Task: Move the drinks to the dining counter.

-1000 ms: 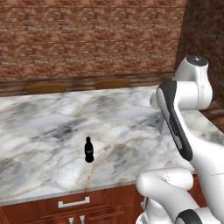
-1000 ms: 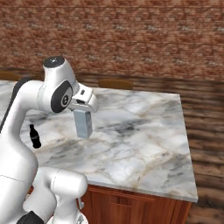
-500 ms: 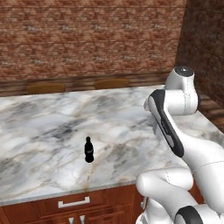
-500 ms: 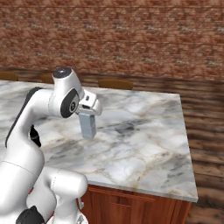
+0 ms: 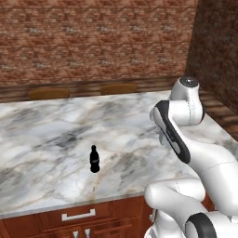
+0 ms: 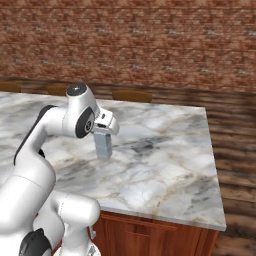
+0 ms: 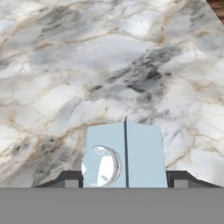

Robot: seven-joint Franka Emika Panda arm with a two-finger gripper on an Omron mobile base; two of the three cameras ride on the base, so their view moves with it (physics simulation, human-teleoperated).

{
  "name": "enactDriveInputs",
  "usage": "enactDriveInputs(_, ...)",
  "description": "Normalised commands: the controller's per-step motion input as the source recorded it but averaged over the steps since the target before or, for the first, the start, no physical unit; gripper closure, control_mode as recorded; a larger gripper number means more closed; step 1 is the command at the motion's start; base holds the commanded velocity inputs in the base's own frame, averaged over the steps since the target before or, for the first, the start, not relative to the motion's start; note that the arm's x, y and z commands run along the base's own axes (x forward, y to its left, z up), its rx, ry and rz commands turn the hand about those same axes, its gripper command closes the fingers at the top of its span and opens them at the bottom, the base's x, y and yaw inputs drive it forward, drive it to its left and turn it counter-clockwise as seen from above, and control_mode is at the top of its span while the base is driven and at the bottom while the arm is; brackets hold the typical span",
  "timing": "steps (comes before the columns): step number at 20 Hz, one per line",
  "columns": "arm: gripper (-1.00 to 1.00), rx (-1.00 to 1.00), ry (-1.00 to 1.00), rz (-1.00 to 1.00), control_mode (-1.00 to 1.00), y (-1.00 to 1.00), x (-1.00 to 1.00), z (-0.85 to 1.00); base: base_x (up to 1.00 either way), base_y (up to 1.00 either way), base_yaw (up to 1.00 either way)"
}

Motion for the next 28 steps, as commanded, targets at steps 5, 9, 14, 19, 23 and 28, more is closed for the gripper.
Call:
enactDriveInputs(5, 1.00, 0.00, 0.00, 0.00, -1.00, 0.00, 0.17, -0.20, 0.00, 0.00, 0.00)
enactDriveInputs(9, 1.00, 0.00, 0.00, 0.00, -1.00, 0.00, 0.18, -0.18, 0.00, 0.00, 0.00)
enactDriveInputs(14, 1.00, 0.00, 0.00, 0.00, -1.00, 0.00, 0.17, -0.19, 0.00, 0.00, 0.00)
enactDriveInputs(19, 1.00, 0.00, -0.01, 0.00, -1.00, 0.00, 0.13, -0.26, 0.00, 0.00, 0.00)
enactDriveInputs(23, 1.00, 0.00, -0.05, 0.00, -1.00, 0.00, 0.01, -0.22, 0.00, 0.00, 0.00)
enactDriveInputs(28, 1.00, 0.00, -0.03, 0.00, -1.00, 0.00, 0.00, -0.22, 0.00, 0.00, 0.00)
